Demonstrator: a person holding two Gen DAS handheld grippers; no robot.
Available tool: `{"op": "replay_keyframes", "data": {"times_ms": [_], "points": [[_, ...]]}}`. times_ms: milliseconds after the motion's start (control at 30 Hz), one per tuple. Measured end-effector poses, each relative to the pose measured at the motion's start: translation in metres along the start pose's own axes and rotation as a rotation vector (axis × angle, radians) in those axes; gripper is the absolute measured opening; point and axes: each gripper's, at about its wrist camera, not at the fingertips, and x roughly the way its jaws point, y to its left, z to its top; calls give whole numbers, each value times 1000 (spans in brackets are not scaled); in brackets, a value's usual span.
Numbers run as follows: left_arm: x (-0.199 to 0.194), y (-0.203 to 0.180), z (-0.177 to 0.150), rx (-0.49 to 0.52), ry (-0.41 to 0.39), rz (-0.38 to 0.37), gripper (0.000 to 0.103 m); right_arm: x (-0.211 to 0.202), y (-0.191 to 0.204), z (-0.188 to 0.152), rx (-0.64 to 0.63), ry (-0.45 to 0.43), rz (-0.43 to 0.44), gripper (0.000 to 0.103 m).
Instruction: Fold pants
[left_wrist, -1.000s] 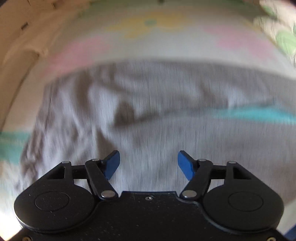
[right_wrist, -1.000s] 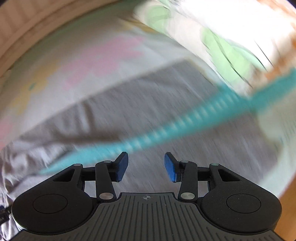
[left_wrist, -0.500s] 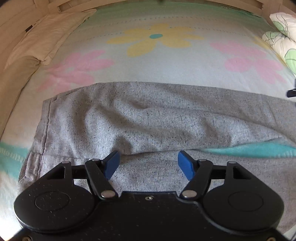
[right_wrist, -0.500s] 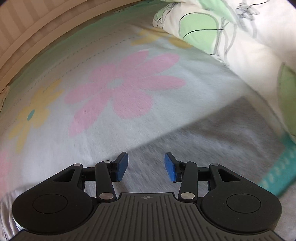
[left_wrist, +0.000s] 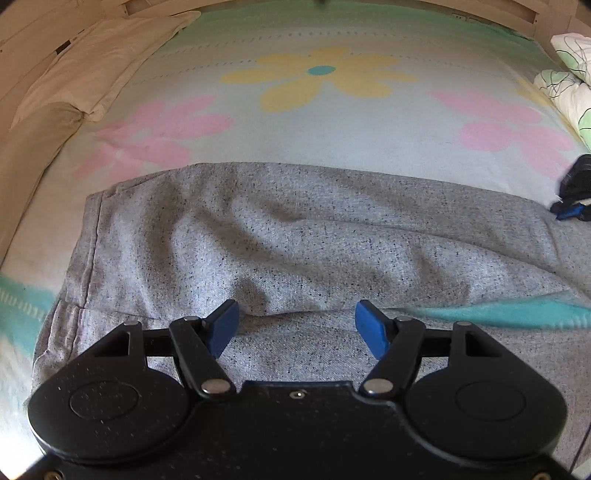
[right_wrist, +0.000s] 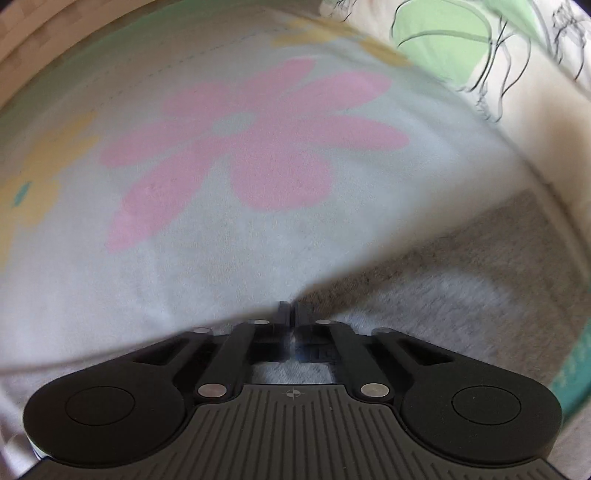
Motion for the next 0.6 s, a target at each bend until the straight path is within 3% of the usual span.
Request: {"op": "replay_keyframes", "data": {"times_ms": [267,433,600], "points": [[3,1,-2,-14,13,5,72,-30,-40,-22,-12,91,88,1],[3,-1,0,-16,-3,7,72,-46,-61,-49,-42,129,80,0],[5,-2,2,-22,-5,22,72,-72,-71,-40,-99,12,184,4]]}}
